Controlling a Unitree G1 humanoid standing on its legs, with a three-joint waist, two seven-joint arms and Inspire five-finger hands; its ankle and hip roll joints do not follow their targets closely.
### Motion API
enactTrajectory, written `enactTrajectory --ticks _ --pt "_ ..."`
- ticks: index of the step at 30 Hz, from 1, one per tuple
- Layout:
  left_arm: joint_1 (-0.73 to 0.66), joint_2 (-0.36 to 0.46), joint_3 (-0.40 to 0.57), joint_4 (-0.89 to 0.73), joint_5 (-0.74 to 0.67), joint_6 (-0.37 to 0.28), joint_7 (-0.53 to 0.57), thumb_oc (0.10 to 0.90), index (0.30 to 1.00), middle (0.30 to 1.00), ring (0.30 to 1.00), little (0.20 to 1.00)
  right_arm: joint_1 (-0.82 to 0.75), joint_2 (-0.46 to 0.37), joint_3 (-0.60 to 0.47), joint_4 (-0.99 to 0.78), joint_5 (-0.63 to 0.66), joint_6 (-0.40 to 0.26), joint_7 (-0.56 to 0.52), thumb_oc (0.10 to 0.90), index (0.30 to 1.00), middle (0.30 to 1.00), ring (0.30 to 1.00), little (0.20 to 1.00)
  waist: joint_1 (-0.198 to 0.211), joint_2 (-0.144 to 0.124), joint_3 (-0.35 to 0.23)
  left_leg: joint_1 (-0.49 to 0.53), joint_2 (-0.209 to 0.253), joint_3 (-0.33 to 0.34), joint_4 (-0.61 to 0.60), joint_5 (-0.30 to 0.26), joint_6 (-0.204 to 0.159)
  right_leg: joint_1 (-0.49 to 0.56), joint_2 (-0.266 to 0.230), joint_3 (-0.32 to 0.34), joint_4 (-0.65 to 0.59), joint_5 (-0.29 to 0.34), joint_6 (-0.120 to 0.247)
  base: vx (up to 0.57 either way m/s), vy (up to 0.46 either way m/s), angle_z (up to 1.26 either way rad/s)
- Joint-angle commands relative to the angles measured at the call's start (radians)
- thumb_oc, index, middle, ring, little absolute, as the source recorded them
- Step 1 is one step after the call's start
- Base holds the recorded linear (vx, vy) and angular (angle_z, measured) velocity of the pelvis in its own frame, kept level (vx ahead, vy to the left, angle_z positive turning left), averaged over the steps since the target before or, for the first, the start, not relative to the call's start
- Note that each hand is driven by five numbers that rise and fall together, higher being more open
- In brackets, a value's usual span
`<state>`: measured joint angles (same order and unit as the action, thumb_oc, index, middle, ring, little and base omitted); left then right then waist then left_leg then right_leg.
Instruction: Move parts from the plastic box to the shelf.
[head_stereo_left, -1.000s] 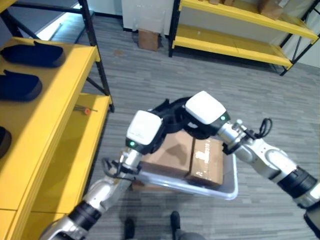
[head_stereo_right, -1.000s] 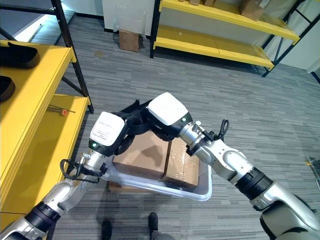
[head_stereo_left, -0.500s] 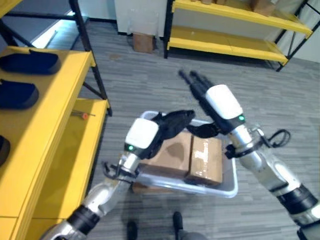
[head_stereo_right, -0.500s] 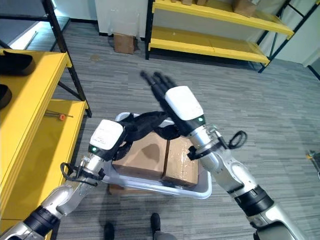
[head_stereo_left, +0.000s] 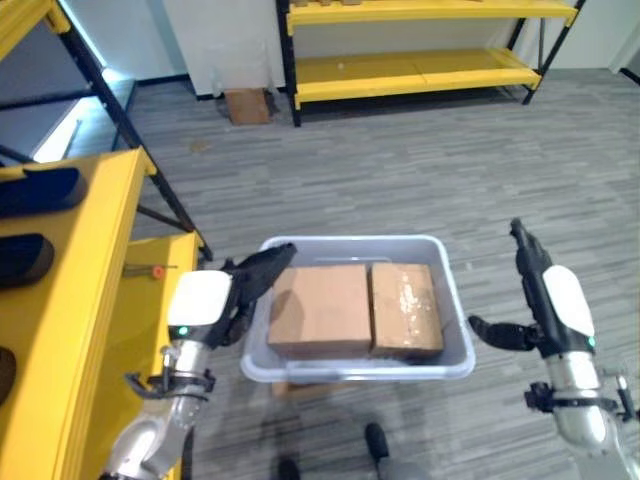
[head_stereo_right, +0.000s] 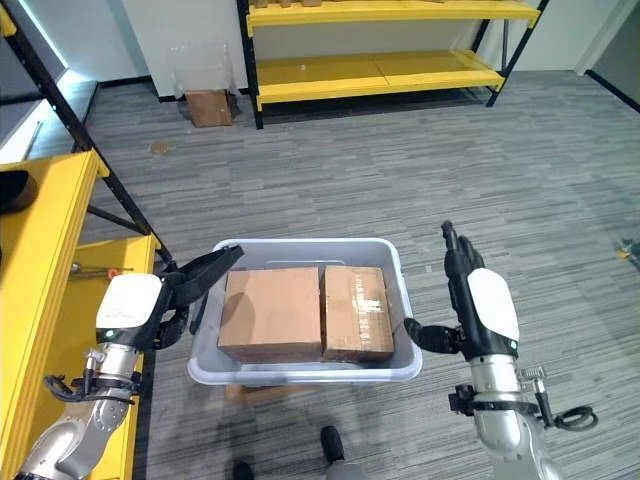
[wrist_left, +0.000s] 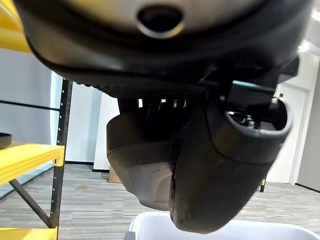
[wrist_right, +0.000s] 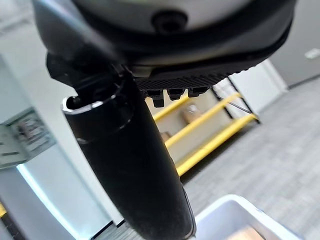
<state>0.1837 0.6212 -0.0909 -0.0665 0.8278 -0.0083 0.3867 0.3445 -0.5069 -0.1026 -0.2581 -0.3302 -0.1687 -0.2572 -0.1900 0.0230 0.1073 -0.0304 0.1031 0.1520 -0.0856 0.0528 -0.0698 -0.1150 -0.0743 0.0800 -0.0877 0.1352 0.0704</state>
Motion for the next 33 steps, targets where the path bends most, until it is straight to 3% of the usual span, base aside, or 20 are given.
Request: enactTrajectory --ticks 1,5,10,12,16,17,19,20,21,22,23,25,26,28,29,30,31,32,33 --pt "-0.114 0.038 0.079 -0.094 -0.036 -0.045 0.126 0.4 0.3 0.3 0.3 0.3 -0.114 -0.028 -0.055 -0.052 0.088 -0.09 -0.032 0.9 1.0 1.0 1.0 1.0 -0.007 0.012 -0.079 0.013 0.042 -0.004 -0.002 -0.019 0.001 0.06 -0.008 0.029 0.094 -0.207 0.026 -0.04 -0.087 -0.06" --pt "-0.057 0.022 0.145 -0.127 -0.065 -0.043 0.141 0.4 0.3 0.3 0.3 0.3 -0.132 -0.018 -0.023 -0.039 0.118 -0.1 -0.028 0.9 1.0 1.0 1.0 1.0 0.0 0.024 -0.063 0.014 0.065 -0.01 -0.002 0.002 -0.01 0.04 0.028 0.017 0.156 -0.243 0.001 -0.08 -0.109 0.01" --pt "-0.023 -0.003 0.182 -0.158 -0.099 -0.041 0.157 0.4 0.3 0.3 0.3 0.3 -0.187 -0.05 0.021 -0.036 0.092 -0.103 -0.03 0.9 1.0 1.0 1.0 1.0 0.025 0.017 -0.036 0.007 0.104 -0.02 -0.002 0.034 -0.022 -0.004 0.082 -0.004 0.254 -0.289 -0.028 -0.11 -0.157 0.0" --pt "-0.014 -0.021 0.194 -0.164 -0.127 -0.036 0.174 0.4 0.3 0.3 0.3 0.3 -0.248 -0.068 0.057 -0.027 0.098 -0.103 -0.035 0.9 1.0 1.0 1.0 1.0 0.06 0.006 0.0 -0.012 0.134 -0.037 -0.002 0.074 -0.034 -0.048 0.113 -0.039 0.333 -0.321 -0.048 -0.23 -0.293 0.0" --pt "-0.034 -0.03 0.166 -0.153 -0.15 -0.034 0.179 0.4 0.3 0.3 0.3 0.3 -0.313 -0.097 0.079 -0.027 0.101 -0.104 -0.048 0.9 1.0 1.0 1.0 1.0 0.096 -0.005 0.046 -0.106 0.158 -0.07 -0.002 0.166 -0.068 -0.093 0.122 -0.126 0.381 -0.345 -0.071 -0.2 -0.246 0.3" --pt "-0.045 -0.026 0.154 -0.147 -0.15 -0.032 0.177 0.4 0.3 0.3 0.3 0.3 -0.32 -0.108 0.076 -0.029 0.096 -0.103 -0.054 0.9 1.0 1.0 1.0 1.0 0.095 -0.009 0.05 -0.122 0.15 -0.059 -0.002 0.171 -0.067 -0.095 0.106 -0.155 0.38 -0.352 -0.073 -0.2 -0.221 1.46" --pt "-0.084 -0.016 0.112 -0.134 -0.135 -0.032 0.156 0.4 0.3 0.3 0.3 0.3 -0.292 -0.111 0.05 -0.017 0.086 -0.097 -0.068 0.9 1.0 1.0 1.0 1.0 0.083 -0.019 0.058 -0.147 0.127 0.064 -0.001 0.177 -0.048 -0.074 0.063 -0.249 0.324 -0.338 -0.067 -0.22 -0.256 1.44" --pt "-0.097 -0.016 0.105 -0.137 -0.136 -0.035 0.151 0.4 0.3 0.3 0.3 0.3 -0.272 -0.112 0.035 -0.015 0.076 -0.095 -0.073 0.9 1.0 1.0 1.0 1.0 0.072 -0.022 0.059 -0.127 0.13 0.114 0.018 0.171 -0.044 -0.072 0.046 -0.278 0.311 -0.323 -0.066 -0.16 -0.152 1.08" --pt "-0.098 -0.016 0.103 -0.137 -0.136 -0.035 0.151 0.4 0.3 0.3 0.3 0.3 -0.268 -0.112 0.032 -0.017 0.076 -0.095 -0.073 0.9 1.0 1.0 1.0 1.0 0.071 -0.022 0.062 -0.124 0.129 0.112 0.021 0.168 -0.044 -0.065 0.044 -0.281 0.308 -0.323 -0.065 -0.15 -0.087 1.81" --pt "-0.102 -0.014 0.099 -0.145 -0.135 -0.042 0.146 0.4 0.3 0.3 0.3 0.3 -0.238 -0.108 0.018 -0.015 0.066 -0.089 -0.077 0.9 1.0 1.0 1.0 1.0 0.063 -0.029 0.059 -0.11 0.134 0.125 0.084 0.119 -0.038 -0.061 0.028 -0.305 0.286 -0.311 -0.067 -0.07 -0.113 2.03" --pt "-0.112 -0.018 0.101 -0.153 -0.136 -0.055 0.142 0.4 0.3 0.3 0.3 0.3 -0.189 -0.092 -0.011 -0.016 0.063 -0.09 -0.082 0.9 1.0 1.0 1.0 1.0 0.047 -0.048 0.048 -0.075 0.139 0.122 0.163 0.025 -0.048 -0.043 0.006 -0.325 0.245 -0.309 -0.061 -0.07 -0.111 1.39" --pt "-0.121 -0.022 0.095 -0.155 -0.136 -0.056 0.143 0.4 0.3 0.3 0.3 0.3 -0.151 -0.08 -0.037 -0.026 0.067 -0.094 -0.085 0.9 1.0 1.0 1.0 1.0 0.032 -0.053 0.043 -0.06 0.161 0.123 0.24 -0.009 -0.053 -0.028 -0.002 -0.354 0.218 -0.296 -0.061 -0.07 -0.041 0.82" --pt "-0.135 -0.03 0.096 -0.152 -0.139 -0.054 0.148 0.4 0.3 0.3 0.3 0.3 -0.1 -0.049 -0.064 -0.026 0.097 -0.106 -0.087 0.9 1.0 1.0 1.0 1.0 0.007 -0.051 0.025 -0.001 0.194 0.142 0.285 -0.024 -0.062 -0.032 -0.01 -0.396 0.204 -0.288 -0.062 -0.08 -0.011 1.11" --pt "-0.137 -0.034 0.094 -0.151 -0.134 -0.051 0.154 0.4 0.3 0.3 0.3 0.3 -0.071 -0.031 -0.08 -0.028 0.113 -0.109 -0.086 0.9 1.0 1.0 1.0 1.0 -0.006 -0.042 0.015 0.042 0.198 0.132 0.291 -0.035 -0.067 -0.032 -0.009 -0.418 0.202 -0.286 -0.062 -0.03 0.081 0.81" --pt "-0.136 -0.039 0.1 -0.143 -0.13 -0.044 0.16 0.4 0.3 0.3 0.3 0.3 -0.055 -0.009 -0.087 -0.016 0.136 -0.11 -0.078 0.9 1.0 1.0 1.0 1.0 -0.014 -0.023 0.0 0.104 0.15 0.084 0.245 -0.088 -0.067 -0.051 -0.005 -0.425 0.212 -0.279 -0.055 -0.02 0.139 0.81" --pt "-0.135 -0.04 0.1 -0.142 -0.13 -0.044 0.161 0.4 0.3 0.3 0.3 0.3 -0.054 -0.01 -0.087 -0.017 0.137 -0.11 -0.077 0.9 1.0 1.0 1.0 1.0 -0.016 -0.022 0.0 0.111 0.148 0.085 0.235 -0.088 -0.064 -0.05 -0.007 -0.427 0.218 -0.283 -0.051 -0.05 0.175 0.57" --pt "-0.134 -0.045 0.102 -0.141 -0.126 -0.044 0.163 0.4 0.3 0.3 0.3 0.3 -0.049 -0.004 -0.09 -0.01 0.141 -0.109 -0.085 0.9 1.0 1.0 1.0 1.0 -0.029 -0.016 -0.004 0.116 0.144 0.104 0.191 -0.108 -0.057 -0.059 -0.015 -0.431 0.222 -0.274 -0.045 -0.06 0.156 0.35" --pt "-0.136 -0.053 0.106 -0.143 -0.121 -0.039 0.166 0.4 0.3 0.3 0.3 0.3 -0.035 0.008 -0.111 -0.013 0.142 -0.113 -0.09 0.9 1.0 1.0 1.0 1.0 -0.054 -0.009 -0.017 0.135 0.16 0.171 0.127 -0.103 -0.057 -0.067 -0.035 -0.454 0.227 -0.266 -0.035 -0.04 0.204 0.28" --pt "-0.127 -0.054 0.106 -0.152 -0.108 -0.039 0.161 0.4 0.3 0.3 0.3 0.3 -0.02 0.017 -0.116 -0.009 0.144 -0.109 -0.089 0.9 1.0 1.0 1.0 1.0 -0.05 0.004 -0.032 0.138 0.156 0.181 0.079 -0.093 -0.065 -0.065 -0.041 -0.467 0.228 -0.264 -0.034 0.02 0.293 0.97"
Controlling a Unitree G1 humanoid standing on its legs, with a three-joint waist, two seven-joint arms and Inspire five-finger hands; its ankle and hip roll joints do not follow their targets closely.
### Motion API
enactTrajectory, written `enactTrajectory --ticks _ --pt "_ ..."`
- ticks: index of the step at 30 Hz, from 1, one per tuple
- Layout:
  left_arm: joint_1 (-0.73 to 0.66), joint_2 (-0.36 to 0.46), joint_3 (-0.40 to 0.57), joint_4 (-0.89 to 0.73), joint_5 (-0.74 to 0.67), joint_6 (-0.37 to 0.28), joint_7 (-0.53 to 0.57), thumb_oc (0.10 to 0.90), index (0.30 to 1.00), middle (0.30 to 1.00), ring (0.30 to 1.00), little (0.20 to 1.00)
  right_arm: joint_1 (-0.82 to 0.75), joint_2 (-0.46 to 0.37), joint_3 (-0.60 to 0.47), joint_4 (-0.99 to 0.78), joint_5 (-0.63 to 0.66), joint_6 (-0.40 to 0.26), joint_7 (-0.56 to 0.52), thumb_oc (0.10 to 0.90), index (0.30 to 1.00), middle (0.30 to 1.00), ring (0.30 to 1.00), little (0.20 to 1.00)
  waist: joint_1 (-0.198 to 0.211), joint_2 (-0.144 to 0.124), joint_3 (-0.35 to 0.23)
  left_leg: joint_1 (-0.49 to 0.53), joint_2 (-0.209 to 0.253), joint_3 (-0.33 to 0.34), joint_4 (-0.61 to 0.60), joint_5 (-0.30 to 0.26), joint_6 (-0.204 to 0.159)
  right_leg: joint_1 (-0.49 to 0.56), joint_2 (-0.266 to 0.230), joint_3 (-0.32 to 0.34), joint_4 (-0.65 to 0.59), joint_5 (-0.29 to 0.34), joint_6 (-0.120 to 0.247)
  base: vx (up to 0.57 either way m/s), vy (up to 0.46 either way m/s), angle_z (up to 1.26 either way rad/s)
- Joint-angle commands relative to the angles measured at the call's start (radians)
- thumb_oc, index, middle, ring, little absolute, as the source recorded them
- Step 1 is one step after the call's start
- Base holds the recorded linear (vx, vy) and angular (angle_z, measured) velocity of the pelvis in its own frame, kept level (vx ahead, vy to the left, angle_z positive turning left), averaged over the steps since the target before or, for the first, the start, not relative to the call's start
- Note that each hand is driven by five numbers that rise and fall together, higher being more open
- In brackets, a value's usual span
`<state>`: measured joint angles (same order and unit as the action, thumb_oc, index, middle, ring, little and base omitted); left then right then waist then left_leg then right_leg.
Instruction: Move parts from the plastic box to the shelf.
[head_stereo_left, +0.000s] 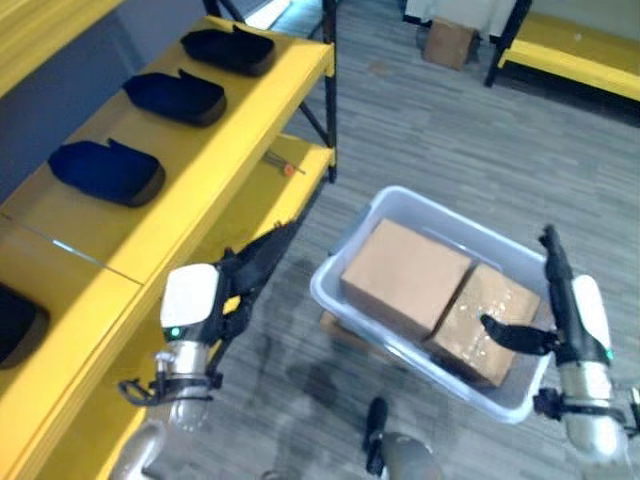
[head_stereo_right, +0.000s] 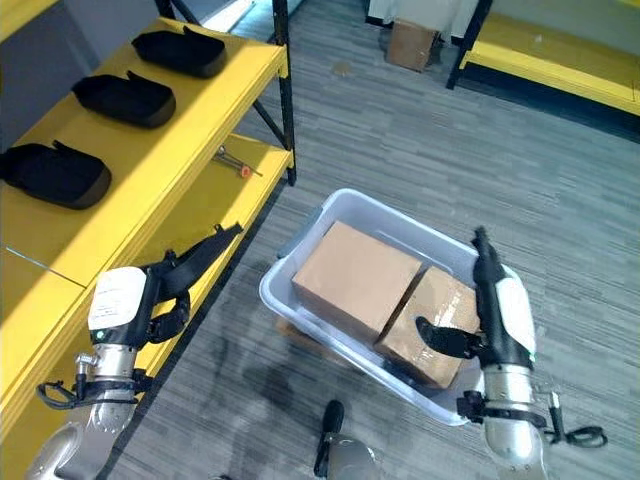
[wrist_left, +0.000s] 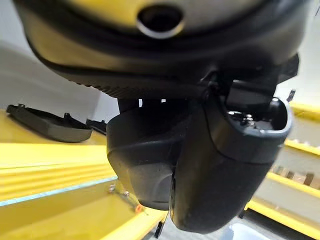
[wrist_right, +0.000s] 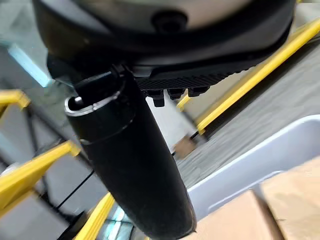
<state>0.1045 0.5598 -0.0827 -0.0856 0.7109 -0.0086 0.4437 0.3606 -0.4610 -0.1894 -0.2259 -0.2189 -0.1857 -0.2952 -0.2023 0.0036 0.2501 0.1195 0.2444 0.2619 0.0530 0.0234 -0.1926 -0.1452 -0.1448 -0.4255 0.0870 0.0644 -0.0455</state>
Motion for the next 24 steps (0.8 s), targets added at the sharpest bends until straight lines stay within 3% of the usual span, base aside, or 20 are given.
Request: enactTrajectory --ticks 1,5,10,11,14,16,23,24 --pt "-0.023 0.013 0.104 -0.14 0.025 -0.04 0.11 0.4 0.3 0.3 0.3 0.3 -0.034 -0.021 -0.023 -0.038 0.037 -0.087 -0.044 0.9 1.0 1.0 1.0 1.0 -0.022 0.036 -0.186 -0.01 -0.001 0.062 -0.094 -0.063 0.062 -0.032 0.023 0.04 0.053 -0.184 0.093 0.05 0.278 0.91" --pt "0.017 0.02 0.127 -0.152 0.033 -0.04 0.124 0.4 0.3 0.3 0.3 0.3 -0.048 -0.023 -0.005 -0.034 0.042 -0.089 -0.034 0.9 1.0 1.0 1.0 1.0 0.0 0.033 -0.189 -0.021 -0.035 0.067 -0.123 -0.063 0.084 -0.032 -0.007 0.033 0.049 -0.149 0.115 -0.01 0.199 0.15" --pt "0.065 0.031 0.169 -0.163 0.037 -0.027 0.142 0.4 0.3 0.3 0.3 0.3 -0.103 -0.033 0.041 -0.026 0.023 -0.075 -0.013 0.9 1.0 1.0 1.0 1.0 0.046 0.011 -0.184 -0.049 -0.091 0.045 -0.121 -0.086 0.119 -0.008 -0.04 0.029 -0.008 -0.083 0.149 -0.01 0.18 0.22" --pt "0.077 0.035 0.184 -0.161 0.037 -0.024 0.152 0.4 0.3 0.3 0.3 0.3 -0.128 -0.035 0.058 -0.025 0.027 -0.075 -0.005 0.9 1.0 1.0 1.0 1.0 0.069 0.0 -0.18 -0.066 -0.108 0.034 -0.11 -0.098 0.13 -0.001 -0.05 0.027 -0.023 -0.066 0.159 -0.01 0.114 0.08" --pt "0.088 0.039 0.201 -0.159 0.036 -0.015 0.159 0.4 0.3 0.3 0.3 0.3 -0.165 -0.032 0.087 -0.014 0.025 -0.069 0.003 0.9 1.0 1.0 1.0 1.0 0.088 -0.016 -0.173 -0.084 -0.131 0.02 -0.091 -0.115 0.147 0.008 -0.062 0.027 -0.043 -0.042 0.174 -0.02 0.199 0.17" --pt "0.097 0.051 0.228 -0.168 0.031 -0.008 0.167 0.4 0.3 0.3 0.3 0.3 -0.204 -0.025 0.116 -0.006 0.018 -0.06 0.012 0.9 1.0 1.0 1.0 1.0 0.117 -0.043 -0.16 -0.123 -0.17 -0.006 -0.054 -0.138 0.17 0.017 -0.083 0.032 -0.081 0.004 0.202 -0.03 0.271 0.26" --pt "0.056 0.097 0.241 -0.181 0.021 -0.003 0.183 0.4 0.3 0.3 0.3 0.3 -0.247 -0.004 0.15 0.006 0.024 -0.056 0.018 0.9 1.0 1.0 1.0 1.0 0.135 -0.061 -0.128 -0.186 -0.216 -0.029 -0.014 -0.149 0.197 -0.011 -0.12 0.056 -0.079 0.045 0.234 -0.05 0.203 0.18" --pt "0.037 0.116 0.235 -0.186 0.02 -0.005 0.183 0.4 0.3 0.3 0.3 0.3 -0.267 0.004 0.165 0.014 0.027 -0.053 0.021 0.9 1.0 1.0 1.0 1.0 0.117 -0.06 -0.105 -0.198 -0.221 -0.031 -0.021 -0.122 0.213 -0.049 -0.103 0.123 -0.027 0.053 0.222 -0.13 0.289 0.31"
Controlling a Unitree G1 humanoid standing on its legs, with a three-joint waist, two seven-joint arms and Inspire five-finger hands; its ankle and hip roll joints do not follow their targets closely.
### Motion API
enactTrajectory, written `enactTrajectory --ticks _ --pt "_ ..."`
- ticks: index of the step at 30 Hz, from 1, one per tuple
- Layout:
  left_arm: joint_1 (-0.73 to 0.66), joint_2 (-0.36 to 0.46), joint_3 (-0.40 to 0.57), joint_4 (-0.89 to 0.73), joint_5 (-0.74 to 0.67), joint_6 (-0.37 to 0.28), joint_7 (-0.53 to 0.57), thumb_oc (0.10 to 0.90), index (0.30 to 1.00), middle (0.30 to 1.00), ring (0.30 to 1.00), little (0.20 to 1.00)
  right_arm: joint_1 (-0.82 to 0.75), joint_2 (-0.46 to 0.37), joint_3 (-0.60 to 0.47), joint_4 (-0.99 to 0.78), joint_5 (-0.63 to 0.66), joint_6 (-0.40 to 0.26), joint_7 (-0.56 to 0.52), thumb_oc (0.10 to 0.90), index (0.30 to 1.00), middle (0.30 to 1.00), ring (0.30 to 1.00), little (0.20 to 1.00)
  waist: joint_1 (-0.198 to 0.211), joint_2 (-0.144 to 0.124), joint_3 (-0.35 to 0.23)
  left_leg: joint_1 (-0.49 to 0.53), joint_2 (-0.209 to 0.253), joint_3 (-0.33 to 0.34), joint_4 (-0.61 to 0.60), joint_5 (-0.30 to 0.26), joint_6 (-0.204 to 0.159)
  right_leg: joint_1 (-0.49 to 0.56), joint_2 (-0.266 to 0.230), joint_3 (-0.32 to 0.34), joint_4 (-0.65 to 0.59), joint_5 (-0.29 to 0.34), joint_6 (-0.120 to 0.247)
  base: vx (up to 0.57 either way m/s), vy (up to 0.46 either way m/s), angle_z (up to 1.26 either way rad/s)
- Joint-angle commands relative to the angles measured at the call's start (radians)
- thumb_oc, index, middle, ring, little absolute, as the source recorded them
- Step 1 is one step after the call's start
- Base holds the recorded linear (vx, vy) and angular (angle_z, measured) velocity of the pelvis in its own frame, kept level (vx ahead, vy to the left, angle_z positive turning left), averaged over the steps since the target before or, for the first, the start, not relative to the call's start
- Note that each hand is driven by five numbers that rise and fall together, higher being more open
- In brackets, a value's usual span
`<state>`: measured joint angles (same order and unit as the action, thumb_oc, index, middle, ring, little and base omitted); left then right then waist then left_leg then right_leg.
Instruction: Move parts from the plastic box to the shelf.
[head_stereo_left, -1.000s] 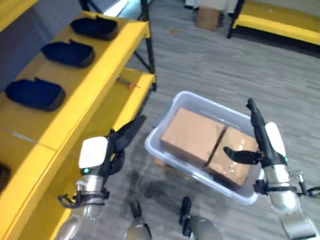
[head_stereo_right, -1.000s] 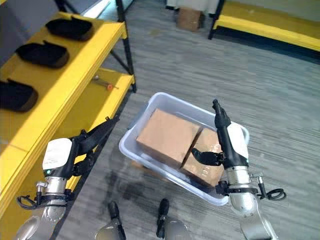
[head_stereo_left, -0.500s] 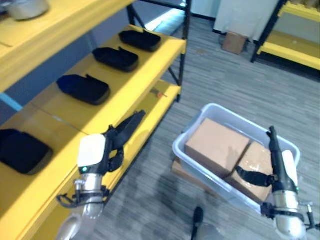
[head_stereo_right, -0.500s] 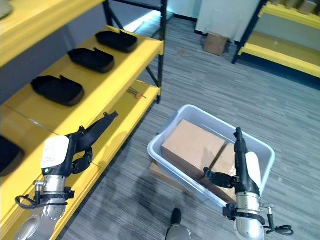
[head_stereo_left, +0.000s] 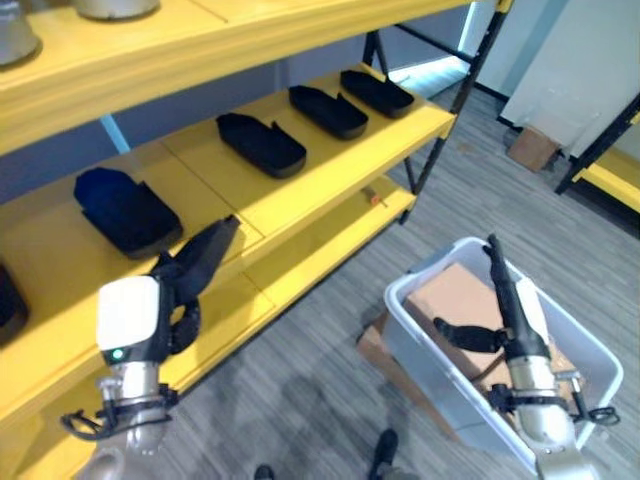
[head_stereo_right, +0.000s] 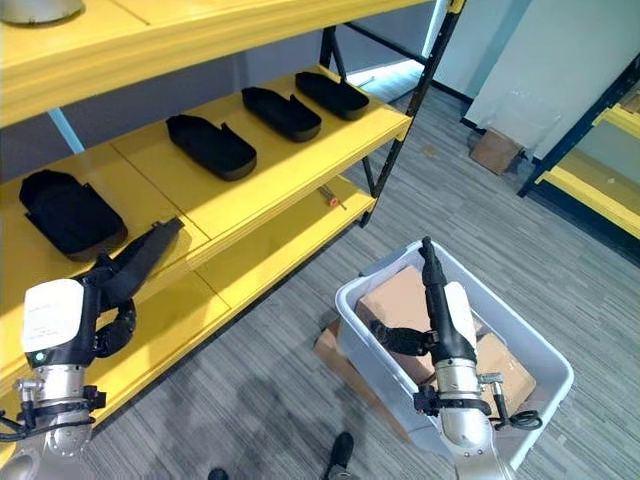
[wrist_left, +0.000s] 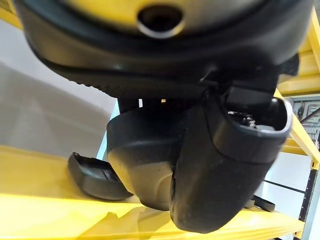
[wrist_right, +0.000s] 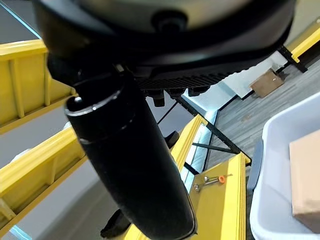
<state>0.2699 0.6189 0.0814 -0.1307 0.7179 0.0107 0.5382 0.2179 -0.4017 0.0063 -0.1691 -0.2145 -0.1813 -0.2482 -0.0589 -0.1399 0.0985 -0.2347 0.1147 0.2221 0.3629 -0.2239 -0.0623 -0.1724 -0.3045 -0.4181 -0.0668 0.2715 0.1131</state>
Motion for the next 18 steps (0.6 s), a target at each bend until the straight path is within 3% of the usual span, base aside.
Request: enactTrajectory --ticks 1,2,3,4,5,7,9,18 --pt "-0.147 0.073 0.049 -0.144 0.011 -0.031 0.084 0.4 0.3 0.3 0.3 0.3 -0.135 -0.057 -0.018 -0.042 0.028 -0.061 -0.016 0.9 1.0 1.0 1.0 1.0 -0.05 0.093 0.05 0.149 -0.099 -0.023 -0.357 0.151 0.098 -0.055 0.15 0.277 0.197 -0.225 0.044 -0.09 0.25 0.6" --pt "-0.154 0.078 0.027 -0.145 0.007 -0.041 0.066 0.4 0.3 0.3 0.3 0.3 -0.113 -0.063 -0.025 -0.044 0.033 -0.063 -0.005 0.9 1.0 1.0 1.0 1.0 -0.067 0.096 0.037 0.146 -0.111 -0.054 -0.381 0.173 0.105 -0.051 0.243 0.409 0.249 -0.295 0.014 0.0 0.147 0.63" --pt "-0.155 0.078 0.027 -0.145 0.007 -0.041 0.066 0.4 0.3 0.3 0.3 0.3 -0.113 -0.063 -0.026 -0.044 0.033 -0.062 -0.005 0.9 1.0 1.0 1.0 1.0 -0.066 0.096 0.036 0.145 -0.112 -0.053 -0.382 0.174 0.104 -0.054 0.243 0.41 0.251 -0.295 0.014 0.11 0.04 0.52" --pt "-0.165 0.079 -0.001 -0.144 -0.008 -0.061 0.045 0.4 0.3 0.3 0.3 0.3 -0.078 -0.069 -0.037 -0.044 0.027 -0.066 -0.006 0.9 1.0 1.0 1.0 1.0 -0.095 0.094 0.021 0.155 -0.126 -0.109 -0.404 0.182 0.108 -0.02 0.33 0.544 0.276 -0.351 -0.012 0.07 -0.003 0.36" --pt "-0.166 0.079 -0.002 -0.144 -0.008 -0.061 0.045 0.4 0.3 0.3 0.3 0.3 -0.076 -0.069 -0.038 -0.045 0.027 -0.067 -0.006 0.9 1.0 1.0 1.0 1.0 -0.094 0.094 0.02 0.153 -0.125 -0.108 -0.406 0.188 0.106 -0.022 0.331 0.544 0.276 -0.347 -0.014 0.11 -0.001 0.5" --pt "-0.182 0.065 -0.025 -0.141 -0.035 -0.074 0.022 0.4 0.3 0.3 0.3 0.3 -0.029 -0.071 -0.053 -0.051 0.019 -0.074 -0.026 0.9 1.0 1.0 1.0 1.0 -0.102 0.087 -0.006 0.161 -0.148 -0.165 -0.431 0.207 0.104 0.023 0.402 0.649 0.216 -0.361 -0.051 0.05 -0.046 0.88" --pt "-0.208 0.042 -0.052 -0.151 -0.056 -0.083 0.019 0.4 0.3 0.3 0.3 0.3 0.004 -0.073 -0.066 -0.073 0.003 -0.077 -0.039 0.9 1.0 1.0 1.0 1.0 -0.108 0.089 -0.026 0.158 -0.155 -0.202 -0.439 0.227 0.096 0.043 0.425 0.689 0.154 -0.339 -0.058 -0.01 -0.135 0.68" --pt "-0.27 0.011 -0.115 -0.233 -0.104 -0.099 0.006 0.4 0.3 0.3 0.3 0.3 0.07 -0.079 -0.116 -0.124 -0.034 -0.083 -0.072 0.9 1.0 1.0 1.0 1.0 -0.129 0.09 -0.062 0.176 -0.151 -0.21 -0.425 0.221 0.087 0.109 0.422 0.674 0.089 -0.337 -0.074 -0.02 -0.092 0.33"
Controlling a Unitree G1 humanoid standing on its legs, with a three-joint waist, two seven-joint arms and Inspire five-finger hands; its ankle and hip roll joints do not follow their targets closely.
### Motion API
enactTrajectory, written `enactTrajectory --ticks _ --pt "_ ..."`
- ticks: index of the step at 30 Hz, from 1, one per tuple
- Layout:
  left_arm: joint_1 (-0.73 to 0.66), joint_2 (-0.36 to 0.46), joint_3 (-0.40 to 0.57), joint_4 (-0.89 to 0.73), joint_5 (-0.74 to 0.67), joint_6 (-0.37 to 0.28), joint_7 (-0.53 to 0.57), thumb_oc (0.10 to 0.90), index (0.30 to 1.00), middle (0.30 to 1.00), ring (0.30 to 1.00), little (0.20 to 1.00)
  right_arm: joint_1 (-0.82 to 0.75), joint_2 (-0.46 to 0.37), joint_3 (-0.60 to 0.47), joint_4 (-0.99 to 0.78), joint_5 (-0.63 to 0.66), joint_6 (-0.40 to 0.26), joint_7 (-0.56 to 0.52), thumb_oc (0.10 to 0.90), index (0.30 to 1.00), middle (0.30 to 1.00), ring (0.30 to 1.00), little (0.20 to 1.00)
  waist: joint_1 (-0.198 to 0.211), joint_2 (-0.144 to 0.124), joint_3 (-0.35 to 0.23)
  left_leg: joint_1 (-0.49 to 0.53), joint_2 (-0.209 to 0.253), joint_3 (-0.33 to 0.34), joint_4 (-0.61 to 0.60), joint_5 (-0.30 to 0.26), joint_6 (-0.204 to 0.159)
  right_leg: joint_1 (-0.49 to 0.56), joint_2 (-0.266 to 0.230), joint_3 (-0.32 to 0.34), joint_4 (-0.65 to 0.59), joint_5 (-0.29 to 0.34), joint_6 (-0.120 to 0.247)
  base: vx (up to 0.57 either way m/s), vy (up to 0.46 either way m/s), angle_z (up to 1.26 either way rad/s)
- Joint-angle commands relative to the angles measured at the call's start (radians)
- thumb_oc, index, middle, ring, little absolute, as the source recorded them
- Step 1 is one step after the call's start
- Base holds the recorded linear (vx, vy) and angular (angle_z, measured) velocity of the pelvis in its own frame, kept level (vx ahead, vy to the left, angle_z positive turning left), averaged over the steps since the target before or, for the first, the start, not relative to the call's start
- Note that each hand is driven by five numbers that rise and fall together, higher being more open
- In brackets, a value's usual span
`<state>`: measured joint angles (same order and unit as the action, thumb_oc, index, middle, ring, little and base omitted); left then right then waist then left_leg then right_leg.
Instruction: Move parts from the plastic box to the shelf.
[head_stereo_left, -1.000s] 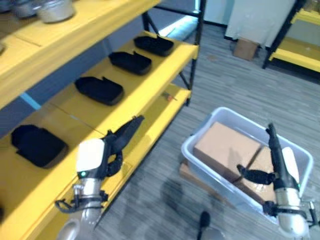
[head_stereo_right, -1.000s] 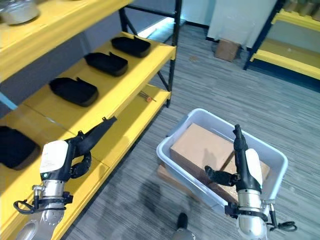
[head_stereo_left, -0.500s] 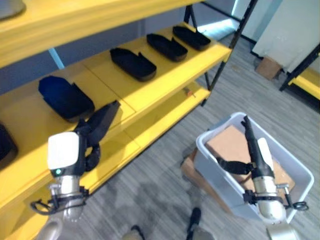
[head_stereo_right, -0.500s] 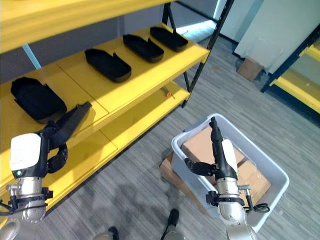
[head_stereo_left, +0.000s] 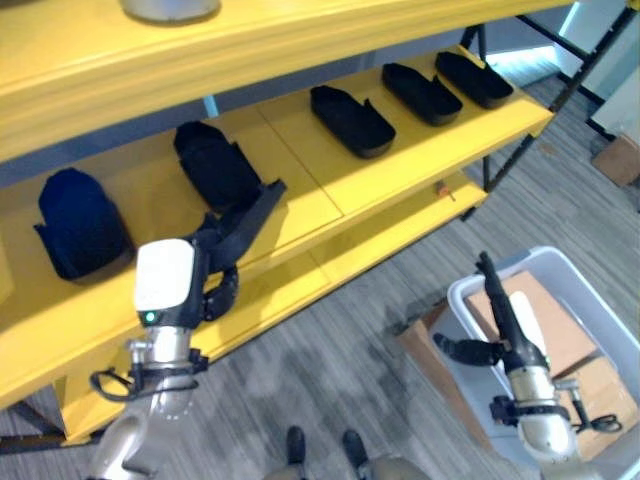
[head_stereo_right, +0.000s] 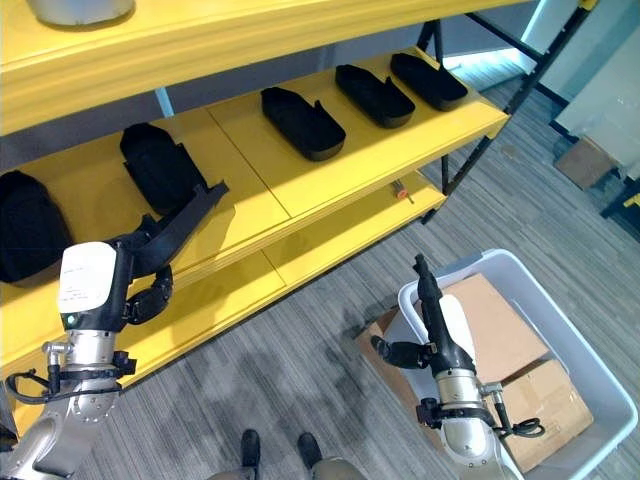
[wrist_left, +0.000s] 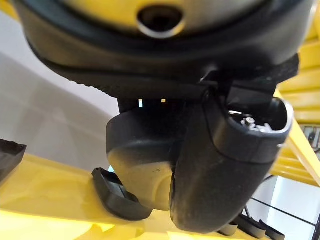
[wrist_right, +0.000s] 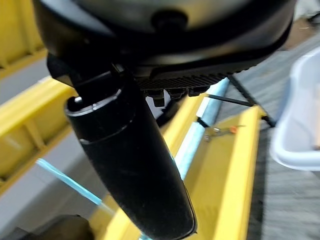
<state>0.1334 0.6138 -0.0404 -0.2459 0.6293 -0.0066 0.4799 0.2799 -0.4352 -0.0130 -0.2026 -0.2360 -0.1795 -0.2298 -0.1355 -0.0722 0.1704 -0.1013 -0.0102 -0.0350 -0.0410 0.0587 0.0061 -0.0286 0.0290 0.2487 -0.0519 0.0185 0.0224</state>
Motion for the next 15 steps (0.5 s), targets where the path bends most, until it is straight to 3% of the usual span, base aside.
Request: enactTrajectory --ticks 1,9,15 --pt "-0.142 0.013 0.0 -0.125 -0.019 -0.084 0.065 0.4 0.3 0.3 0.3 0.3 0.019 -0.046 -0.104 -0.102 -0.02 -0.087 -0.094 0.9 1.0 1.0 1.0 1.0 -0.058 0.025 -0.138 0.048 -0.025 0.048 -0.022 -0.061 0.017 -0.03 0.088 0.005 0.071 -0.084 0.016 -0.02 -0.059 0.0" --pt "-0.258 0.003 -0.027 -0.216 -0.023 -0.084 0.112 0.4 0.3 0.3 0.3 0.3 0.069 -0.055 -0.116 -0.139 -0.047 -0.104 -0.123 0.9 1.0 1.0 1.0 1.0 -0.094 0.042 -0.159 0.065 -0.024 0.049 -0.026 -0.053 0.007 -0.004 0.09 0.007 0.037 -0.075 0.012 -0.02 -0.028 -0.01" --pt "-0.268 0.003 -0.023 -0.227 -0.024 -0.084 0.122 0.4 0.3 0.3 0.3 0.3 0.07 -0.057 -0.113 -0.142 -0.049 -0.105 -0.124 0.9 1.0 1.0 1.0 1.0 -0.096 0.043 -0.16 0.067 -0.024 0.048 -0.025 -0.053 0.007 0.001 0.089 0.008 0.034 -0.074 0.011 0.0 0.0 0.0"
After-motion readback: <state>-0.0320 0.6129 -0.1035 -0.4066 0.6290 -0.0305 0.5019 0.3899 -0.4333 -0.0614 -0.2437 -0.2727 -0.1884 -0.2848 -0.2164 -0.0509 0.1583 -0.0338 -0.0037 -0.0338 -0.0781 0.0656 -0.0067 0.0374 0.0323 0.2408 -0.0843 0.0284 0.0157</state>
